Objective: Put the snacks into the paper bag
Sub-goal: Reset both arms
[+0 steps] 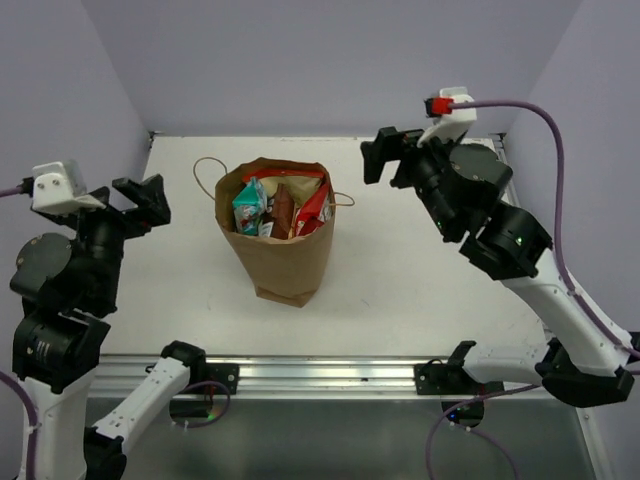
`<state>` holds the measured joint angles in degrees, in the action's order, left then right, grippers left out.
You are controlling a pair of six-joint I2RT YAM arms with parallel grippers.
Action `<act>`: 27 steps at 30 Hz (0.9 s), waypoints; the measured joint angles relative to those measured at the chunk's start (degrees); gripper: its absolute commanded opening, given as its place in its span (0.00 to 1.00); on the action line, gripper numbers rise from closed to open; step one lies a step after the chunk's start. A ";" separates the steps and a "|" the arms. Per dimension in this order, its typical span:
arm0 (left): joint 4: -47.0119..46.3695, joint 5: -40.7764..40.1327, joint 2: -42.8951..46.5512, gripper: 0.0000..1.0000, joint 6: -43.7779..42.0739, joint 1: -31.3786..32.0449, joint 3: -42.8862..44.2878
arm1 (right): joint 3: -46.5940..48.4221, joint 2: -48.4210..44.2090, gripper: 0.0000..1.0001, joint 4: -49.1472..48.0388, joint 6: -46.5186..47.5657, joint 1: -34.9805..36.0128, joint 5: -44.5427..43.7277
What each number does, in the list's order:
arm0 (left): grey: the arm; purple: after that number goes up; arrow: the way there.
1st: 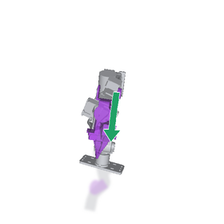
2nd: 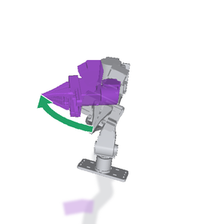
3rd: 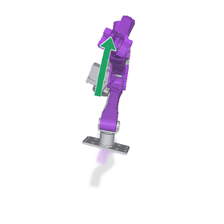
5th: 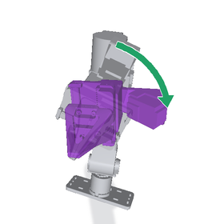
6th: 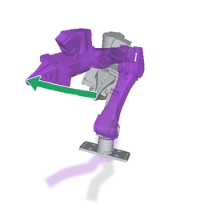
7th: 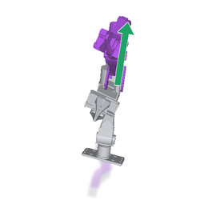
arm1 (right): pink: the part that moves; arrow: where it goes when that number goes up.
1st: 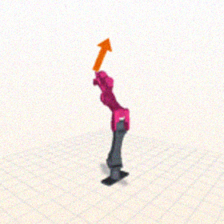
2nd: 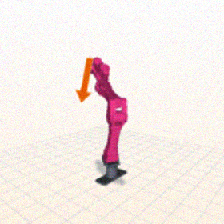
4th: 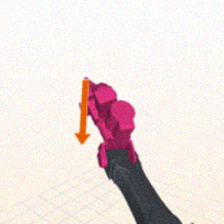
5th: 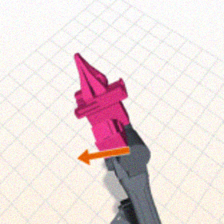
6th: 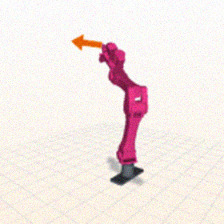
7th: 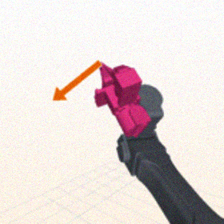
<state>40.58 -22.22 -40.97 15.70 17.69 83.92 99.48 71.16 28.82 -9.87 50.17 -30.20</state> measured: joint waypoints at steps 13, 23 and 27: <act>-11.76 -8.63 12.63 1.00 -8.50 0.00 -10.36 | -27.19 -28.28 0.99 -3.15 5.38 -0.04 -20.50; -18.27 -11.06 13.22 1.00 -10.38 0.00 -13.55 | -35.39 -42.29 0.99 -6.25 9.22 -0.04 -26.21; -20.41 -11.08 12.20 1.00 -10.23 0.00 -13.55 | -36.09 -42.49 0.98 -6.60 11.08 -0.04 -27.39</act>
<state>20.16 -33.30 -28.77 5.48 17.69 70.37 63.40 28.67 22.22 1.21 50.13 -57.58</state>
